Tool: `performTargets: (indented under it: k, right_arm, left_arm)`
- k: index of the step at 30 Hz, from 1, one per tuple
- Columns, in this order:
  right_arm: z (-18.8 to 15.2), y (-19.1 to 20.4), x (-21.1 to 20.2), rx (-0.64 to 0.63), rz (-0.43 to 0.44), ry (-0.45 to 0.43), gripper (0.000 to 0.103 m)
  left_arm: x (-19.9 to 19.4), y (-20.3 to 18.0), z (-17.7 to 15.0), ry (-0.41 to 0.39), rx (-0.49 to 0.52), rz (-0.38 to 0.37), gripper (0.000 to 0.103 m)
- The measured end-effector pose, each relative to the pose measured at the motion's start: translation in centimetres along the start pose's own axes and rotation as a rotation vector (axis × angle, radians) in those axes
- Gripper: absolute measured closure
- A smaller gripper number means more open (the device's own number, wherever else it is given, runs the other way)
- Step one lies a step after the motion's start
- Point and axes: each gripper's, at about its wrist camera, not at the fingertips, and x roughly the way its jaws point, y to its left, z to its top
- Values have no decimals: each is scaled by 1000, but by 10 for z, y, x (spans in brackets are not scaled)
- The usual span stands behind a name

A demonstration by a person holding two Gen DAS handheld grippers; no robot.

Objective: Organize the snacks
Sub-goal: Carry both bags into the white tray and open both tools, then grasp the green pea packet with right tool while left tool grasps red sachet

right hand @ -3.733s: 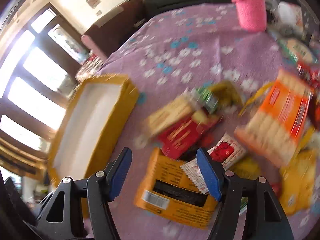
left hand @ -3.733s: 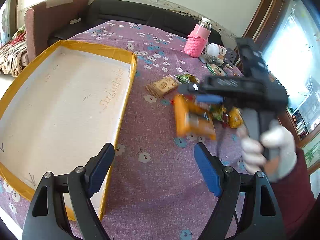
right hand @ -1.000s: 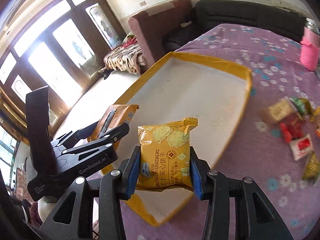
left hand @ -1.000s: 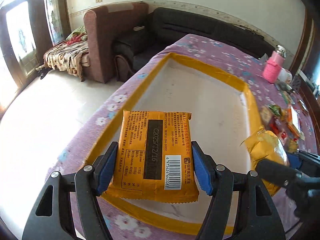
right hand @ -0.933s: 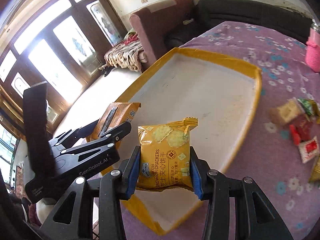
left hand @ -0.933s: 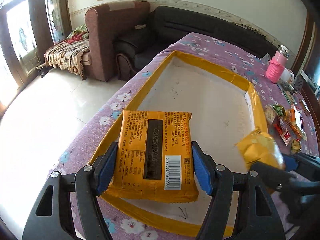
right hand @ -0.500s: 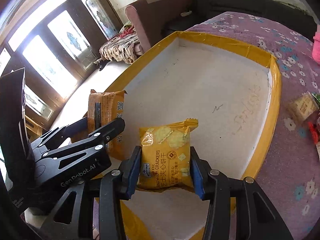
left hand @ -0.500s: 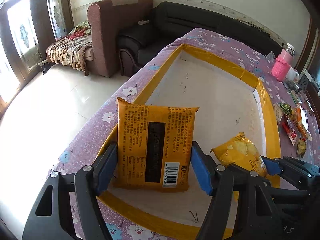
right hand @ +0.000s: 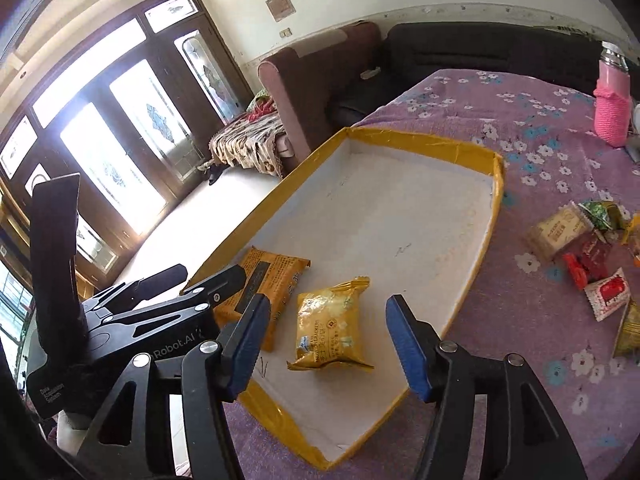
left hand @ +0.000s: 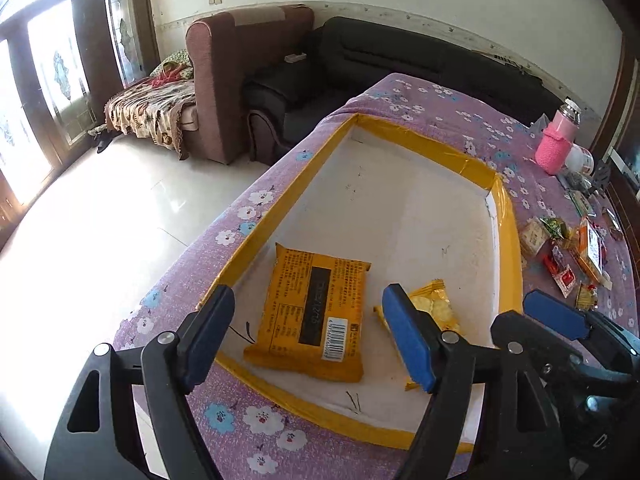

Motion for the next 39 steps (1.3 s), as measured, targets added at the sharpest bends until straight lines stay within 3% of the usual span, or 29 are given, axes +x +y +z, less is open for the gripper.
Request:
performTargets:
  k: [10,18,21,24,29,34,35,37,39]
  right_arm:
    - [-13,-92,-63,174,-69,-90,39]
    - [-38,-211,-136,389,-250,-180,34]
    - [-45,-242,-148,450,-269,-186,34]
    - [-47,-250,-141,459,-261,-164,31]
    - [-34,-242,-90,385,-268,-62,29]
    - [-30,-229,-49,318,-314,-9,30]
    - [-30,-229,-48,311,-320,-11,33]
    - [-33,-230,-43,305,-315,-21,60]
    - [-37,-234,-44,309,-278,-45,63]
  left_arm:
    - [-21,-53,-9,-2,105,-71,26]
    - [-33,-94,-18,21,142,-256,26]
    - [-31,-110,-22,42,149,-300,26]
    - [-26,-127,-27,67,171,-324,26]
    - [-22,-147,-32,93,214,-352,26]
    - [-21,-161,-17,86,244,-384,26]
    - [-19,-164,-14,81,253,-386,26]
    - [-14,-175,-7,83,270,-398,26]
    - [-8,-188,-2,88,290,-409,26]
